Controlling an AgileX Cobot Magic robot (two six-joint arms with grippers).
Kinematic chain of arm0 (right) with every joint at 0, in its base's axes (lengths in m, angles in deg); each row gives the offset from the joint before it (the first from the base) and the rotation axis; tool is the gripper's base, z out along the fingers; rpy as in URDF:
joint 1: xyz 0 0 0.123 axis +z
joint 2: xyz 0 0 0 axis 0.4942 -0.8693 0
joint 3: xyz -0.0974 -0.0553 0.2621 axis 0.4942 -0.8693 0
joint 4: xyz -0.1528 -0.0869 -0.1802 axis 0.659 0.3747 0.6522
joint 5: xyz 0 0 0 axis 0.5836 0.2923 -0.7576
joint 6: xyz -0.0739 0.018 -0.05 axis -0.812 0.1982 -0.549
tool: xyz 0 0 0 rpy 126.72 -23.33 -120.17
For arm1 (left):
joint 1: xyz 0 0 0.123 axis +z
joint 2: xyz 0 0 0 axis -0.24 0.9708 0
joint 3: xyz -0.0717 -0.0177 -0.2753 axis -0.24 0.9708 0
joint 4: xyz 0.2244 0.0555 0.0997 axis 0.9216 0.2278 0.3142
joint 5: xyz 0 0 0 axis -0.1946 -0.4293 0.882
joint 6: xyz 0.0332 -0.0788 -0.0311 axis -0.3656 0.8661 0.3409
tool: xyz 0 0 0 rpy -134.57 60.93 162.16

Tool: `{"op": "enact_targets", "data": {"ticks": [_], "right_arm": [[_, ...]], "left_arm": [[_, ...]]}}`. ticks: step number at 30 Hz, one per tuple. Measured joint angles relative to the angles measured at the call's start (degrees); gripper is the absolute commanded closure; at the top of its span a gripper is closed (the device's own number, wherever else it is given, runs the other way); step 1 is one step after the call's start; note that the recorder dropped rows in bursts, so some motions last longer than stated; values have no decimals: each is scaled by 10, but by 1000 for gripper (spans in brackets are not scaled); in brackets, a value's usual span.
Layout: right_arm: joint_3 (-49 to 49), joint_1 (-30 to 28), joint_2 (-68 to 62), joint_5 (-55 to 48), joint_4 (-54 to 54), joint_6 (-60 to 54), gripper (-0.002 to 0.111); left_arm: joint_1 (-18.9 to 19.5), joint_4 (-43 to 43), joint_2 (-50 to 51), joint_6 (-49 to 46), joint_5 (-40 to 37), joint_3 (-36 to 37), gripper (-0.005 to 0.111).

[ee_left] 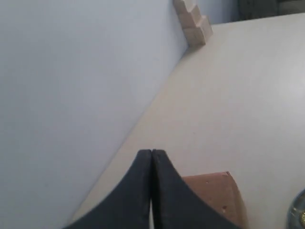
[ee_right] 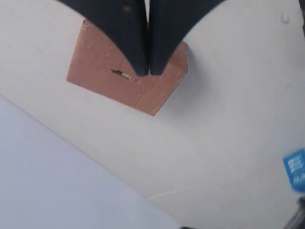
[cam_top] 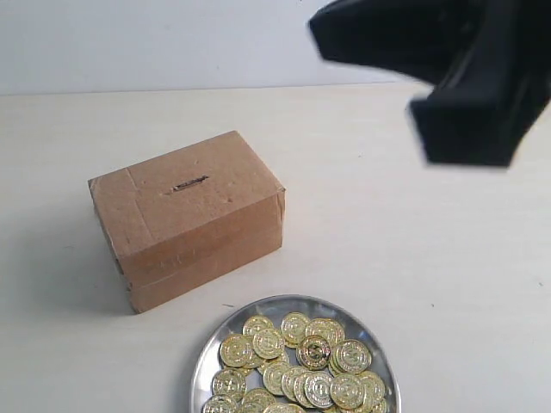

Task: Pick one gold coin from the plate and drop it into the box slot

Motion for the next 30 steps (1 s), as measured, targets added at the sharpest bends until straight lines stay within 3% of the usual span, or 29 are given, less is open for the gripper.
{"op": "enact_targets", "data": {"ticks": [4, 14, 25, 30], "right_arm": [[0, -112, 72, 0, -65, 0, 108], [0, -332, 259, 2, -74, 0, 108], [0, -347, 364, 3, -77, 0, 108], [0, -381, 401, 3, -77, 0, 108]], "left_arm": [[40, 0, -110, 0, 0, 0, 107], [112, 0, -300, 0, 1, 0, 107], [114, -1, -362, 0, 1, 6, 107], [126, -3, -401, 0, 0, 34, 107]]}}
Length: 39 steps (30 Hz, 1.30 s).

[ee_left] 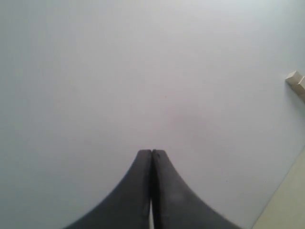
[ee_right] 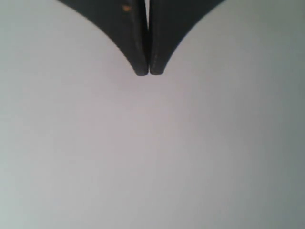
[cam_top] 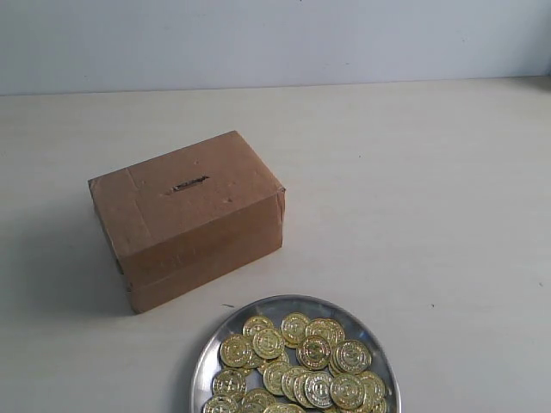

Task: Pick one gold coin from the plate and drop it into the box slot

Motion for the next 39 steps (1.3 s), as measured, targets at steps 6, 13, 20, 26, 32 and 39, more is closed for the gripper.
{"op": "enact_targets", "data": {"ticks": [6, 13, 20, 26, 32, 39], "right_arm": [[-5, -61, 52, 0, -2, 0, 108], [-57, -63, 127, 1, -9, 0, 108], [-131, -63, 134, 1, -12, 0, 108], [-203, -63, 133, 1, -12, 0, 108], [-257, -63, 132, -4, -12, 0, 108], [-262, -63, 132, -5, -13, 0, 108]], "left_arm": [[41, -1, -54, 0, -1, 64, 107], [47, -1, -114, 0, -2, 135, 107], [48, -1, -116, 0, -4, 178, 107], [48, -1, -116, 0, -4, 236, 107], [48, 0, -116, 0, -5, 297, 107], [48, 0, -116, 0, -5, 315, 107]]}}
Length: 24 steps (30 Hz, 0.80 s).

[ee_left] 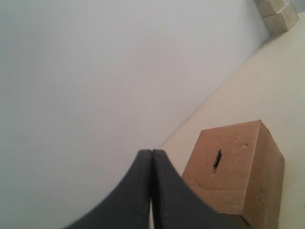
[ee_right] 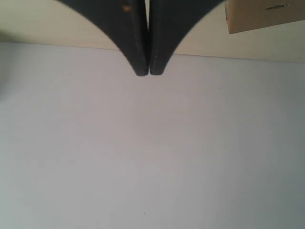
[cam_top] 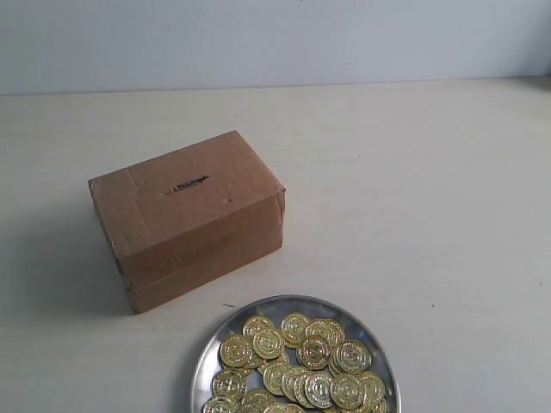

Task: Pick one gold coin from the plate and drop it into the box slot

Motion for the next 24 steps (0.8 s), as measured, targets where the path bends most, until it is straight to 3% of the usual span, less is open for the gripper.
{"op": "enact_targets", "data": {"ticks": [7, 13, 24], "right_arm": [[-36, 0, 0, 5, 3, 0, 108], [-104, 0, 0, 6, 77, 0, 108], [-211, 0, 0, 72, 132, 0, 108]], "left_arm": [[3, 12, 1, 0, 0, 26, 107], [15, 137, 1, 0, 20, 44, 107], [18, 366, 1, 0, 235, 154, 107]]}}
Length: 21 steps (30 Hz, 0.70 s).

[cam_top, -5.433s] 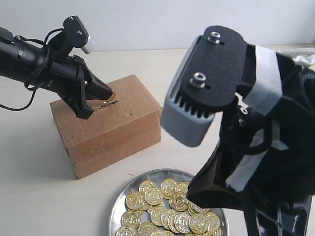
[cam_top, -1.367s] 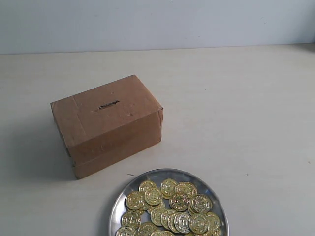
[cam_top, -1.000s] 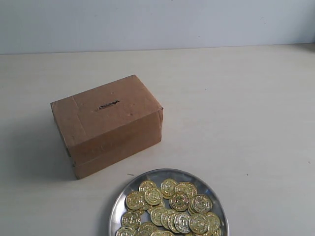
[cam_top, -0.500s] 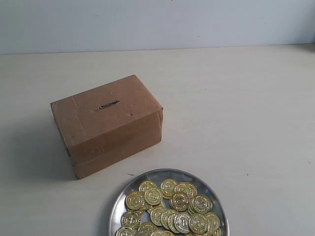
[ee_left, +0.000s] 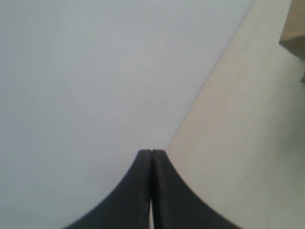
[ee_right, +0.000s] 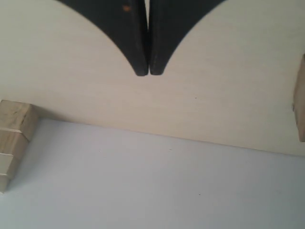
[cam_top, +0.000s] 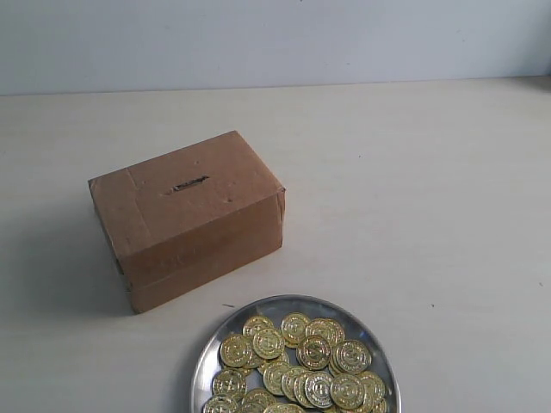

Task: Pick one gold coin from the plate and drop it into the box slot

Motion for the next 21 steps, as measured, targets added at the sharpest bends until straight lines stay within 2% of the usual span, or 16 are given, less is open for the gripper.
{"op": "enact_targets", "data": {"ticks": [5, 9, 14, 21], "right_arm": [[-43, 0, -1, 18, 21, 0, 108], [-78, 0, -1, 22, 26, 0, 108], [-78, 0, -1, 72, 36, 0, 108], [-78, 0, -1, 82, 49, 0, 108]], "left_arm": [[0, 32, 1, 0, 12, 55, 107], [0, 41, 1, 0, 8, 68, 107], [0, 113, 1, 0, 8, 68, 107], [0, 227, 1, 0, 4, 68, 107]]}}
